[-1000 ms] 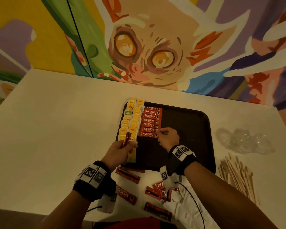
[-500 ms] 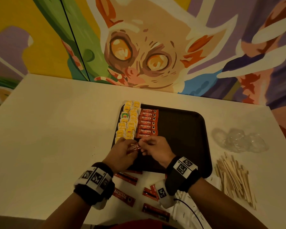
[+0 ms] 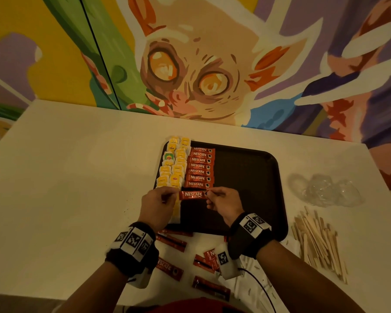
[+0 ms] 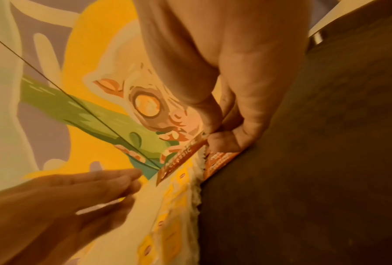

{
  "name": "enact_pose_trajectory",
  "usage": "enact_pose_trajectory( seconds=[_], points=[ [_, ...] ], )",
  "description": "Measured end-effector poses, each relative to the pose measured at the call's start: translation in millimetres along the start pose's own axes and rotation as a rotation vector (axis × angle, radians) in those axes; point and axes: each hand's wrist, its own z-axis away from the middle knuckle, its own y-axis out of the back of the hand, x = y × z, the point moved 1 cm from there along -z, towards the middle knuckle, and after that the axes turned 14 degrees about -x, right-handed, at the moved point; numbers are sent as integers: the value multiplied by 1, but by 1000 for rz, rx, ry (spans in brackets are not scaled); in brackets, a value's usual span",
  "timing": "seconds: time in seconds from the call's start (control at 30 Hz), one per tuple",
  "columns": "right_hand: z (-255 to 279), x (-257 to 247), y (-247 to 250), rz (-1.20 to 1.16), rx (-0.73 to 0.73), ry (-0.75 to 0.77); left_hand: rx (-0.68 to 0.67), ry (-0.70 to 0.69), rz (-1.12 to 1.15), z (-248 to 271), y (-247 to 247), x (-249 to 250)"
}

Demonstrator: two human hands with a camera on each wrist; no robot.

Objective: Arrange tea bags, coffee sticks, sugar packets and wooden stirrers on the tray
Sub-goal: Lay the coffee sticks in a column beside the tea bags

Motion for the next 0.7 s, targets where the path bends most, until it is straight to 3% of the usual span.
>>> enact_pose_trajectory(
  seconds=[0.2, 0.7],
  points=[
    [-26, 2, 6, 44, 155, -127, -49, 64, -32, 3, 3, -13],
    [-32, -5, -1, 265, 211, -264, -170, 99, -19, 19, 3, -32]
  ],
)
